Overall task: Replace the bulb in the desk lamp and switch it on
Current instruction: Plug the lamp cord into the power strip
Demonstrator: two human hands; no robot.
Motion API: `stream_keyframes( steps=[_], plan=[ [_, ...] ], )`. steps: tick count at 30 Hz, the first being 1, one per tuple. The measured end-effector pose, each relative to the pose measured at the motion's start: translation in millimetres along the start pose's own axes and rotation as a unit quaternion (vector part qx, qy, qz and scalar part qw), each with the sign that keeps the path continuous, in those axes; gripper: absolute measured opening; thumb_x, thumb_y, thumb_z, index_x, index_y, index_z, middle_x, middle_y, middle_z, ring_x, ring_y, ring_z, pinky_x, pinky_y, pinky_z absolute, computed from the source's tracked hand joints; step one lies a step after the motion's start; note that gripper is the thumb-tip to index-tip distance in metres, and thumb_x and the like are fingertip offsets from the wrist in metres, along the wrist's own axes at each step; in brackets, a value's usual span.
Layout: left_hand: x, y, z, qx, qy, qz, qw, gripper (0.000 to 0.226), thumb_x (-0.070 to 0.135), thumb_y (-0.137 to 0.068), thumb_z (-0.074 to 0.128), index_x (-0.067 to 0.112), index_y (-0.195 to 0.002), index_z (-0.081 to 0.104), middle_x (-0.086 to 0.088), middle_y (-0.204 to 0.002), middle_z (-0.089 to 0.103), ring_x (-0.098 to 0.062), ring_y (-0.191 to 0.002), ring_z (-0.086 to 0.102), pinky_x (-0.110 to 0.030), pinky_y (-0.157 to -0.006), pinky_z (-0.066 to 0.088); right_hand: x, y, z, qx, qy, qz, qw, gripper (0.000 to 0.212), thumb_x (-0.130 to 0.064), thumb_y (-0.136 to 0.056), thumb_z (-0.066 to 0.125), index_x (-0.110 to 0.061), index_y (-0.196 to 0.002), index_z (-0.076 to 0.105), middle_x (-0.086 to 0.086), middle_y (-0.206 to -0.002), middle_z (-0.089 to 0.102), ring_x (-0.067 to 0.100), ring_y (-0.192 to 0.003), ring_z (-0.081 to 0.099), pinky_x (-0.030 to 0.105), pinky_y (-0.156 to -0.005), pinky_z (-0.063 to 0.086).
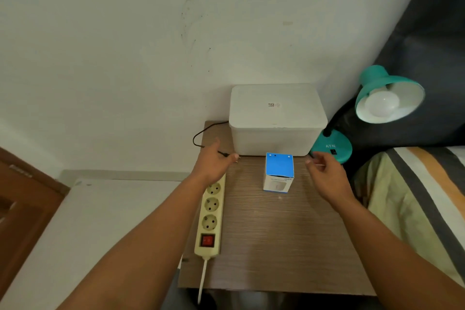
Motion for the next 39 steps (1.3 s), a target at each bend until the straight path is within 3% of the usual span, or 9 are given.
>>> stream_keyframes(
  steps=[5, 8, 13, 18, 23, 27, 31, 36, 39],
  plan=[
    [-43, 33, 12, 0.029, -0.038, -0.028, 0.998, 0.085, 0.051, -0.086, 0.069, 0.01, -0.152, 0.033, -0.011, -0.156, 0.036, -0.028, -0.139, 0.039, -0.036, -0.113, 0.035, -37, 14, 12, -0.004, 0.021, -0.077, 0.997, 0.031, -0.019, -0.095, 0.059, -0.015, -0.126, 0.061, 0.001, -0.114, 0.064, 0.01, -0.094, 0.058, 0.022, -0.077, 0.046],
    [-62, 54, 21, 0.044, -0.042, -0.045, 0.997, 0.086, 0.05, -0.086, 0.069, 0.01, -0.152, 0.033, -0.01, -0.157, 0.034, -0.029, -0.141, 0.034, -0.036, -0.114, 0.03, -73, 16, 32, -0.024, 0.058, -0.148, 0.987, 0.03, -0.021, -0.094, 0.06, -0.02, -0.124, 0.063, -0.006, -0.111, 0.064, 0.01, -0.09, 0.059, 0.031, -0.083, 0.052],
    [-88, 73, 30, 0.073, -0.048, -0.053, 0.995, 0.083, 0.045, -0.084, 0.072, 0.011, -0.15, 0.034, -0.007, -0.153, 0.034, -0.03, -0.135, 0.035, -0.035, -0.11, 0.033, -120, 20, 101, -0.158, 0.146, -0.208, 0.954, 0.03, -0.022, -0.094, 0.062, -0.02, -0.123, 0.067, -0.005, -0.104, 0.068, 0.013, -0.087, 0.061, 0.026, -0.085, 0.047],
    [-111, 78, 39, 0.08, -0.005, -0.049, 0.996, 0.084, 0.036, -0.083, 0.073, 0.016, -0.153, 0.03, -0.005, -0.146, 0.04, -0.025, -0.128, 0.04, -0.028, -0.102, 0.038, -117, 6, 172, -0.246, 0.278, -0.176, 0.912, 0.031, -0.02, -0.093, 0.061, -0.017, -0.123, 0.068, 0.007, -0.109, 0.07, 0.025, -0.104, 0.063, 0.027, -0.082, 0.044],
    [-125, 78, 44, 0.098, 0.051, -0.04, 0.993, 0.092, 0.042, -0.082, 0.075, 0.022, -0.156, 0.024, 0.003, -0.14, 0.039, -0.018, -0.126, 0.038, -0.026, -0.102, 0.04, -99, -20, 211, -0.235, 0.329, -0.143, 0.904, 0.041, -0.022, -0.091, 0.061, -0.022, -0.132, 0.061, 0.009, -0.126, 0.064, 0.029, -0.113, 0.061, 0.036, -0.093, 0.049],
    [-129, 78, 47, 0.117, 0.056, -0.029, 0.991, 0.092, 0.041, -0.081, 0.076, 0.023, -0.156, 0.025, 0.002, -0.136, 0.041, -0.018, -0.122, 0.041, -0.025, -0.098, 0.042, -90, -33, 232, -0.217, 0.369, -0.138, 0.893, 0.035, -0.029, -0.094, 0.058, -0.016, -0.126, 0.062, 0.012, -0.115, 0.066, 0.031, -0.105, 0.063, 0.045, -0.09, 0.054],
    [-131, 77, 49, 0.121, 0.054, -0.025, 0.991, 0.093, 0.042, -0.081, 0.075, 0.025, -0.156, 0.023, 0.001, -0.135, 0.041, -0.017, -0.118, 0.039, -0.024, -0.099, 0.04, -76, -37, 244, -0.204, 0.422, -0.14, 0.872, 0.031, -0.031, -0.096, 0.054, -0.012, -0.118, 0.064, 0.015, -0.104, 0.066, 0.032, -0.096, 0.063, 0.041, -0.078, 0.054],
    [-130, 78, 49, 0.118, 0.063, -0.025, 0.991, 0.091, 0.044, -0.084, 0.072, 0.027, -0.156, 0.021, 0.002, -0.139, 0.038, -0.016, -0.12, 0.034, -0.031, -0.104, 0.04, -78, -41, 242, -0.178, 0.417, -0.141, 0.88, 0.027, -0.027, -0.091, 0.06, -0.017, -0.115, 0.068, 0.012, -0.106, 0.067, 0.032, -0.099, 0.064, 0.041, -0.08, 0.055],
    [-130, 78, 50, 0.115, 0.06, -0.032, 0.991, 0.091, 0.045, -0.083, 0.072, 0.028, -0.156, 0.021, 0.001, -0.14, 0.039, -0.017, -0.121, 0.034, -0.034, -0.105, 0.042, -77, -42, 239, -0.211, 0.366, -0.097, 0.901, 0.017, -0.023, -0.083, 0.068, -0.013, -0.097, 0.072, 0.008, -0.096, 0.069, 0.027, -0.092, 0.064, 0.036, -0.079, 0.054]
  ],
)
Point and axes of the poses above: each hand's wrist, its own y-axis away from the middle knuckle, its own z-axis out of the palm, x = y × z, the point moved 8 cm from there along -y, towards the middle knuckle
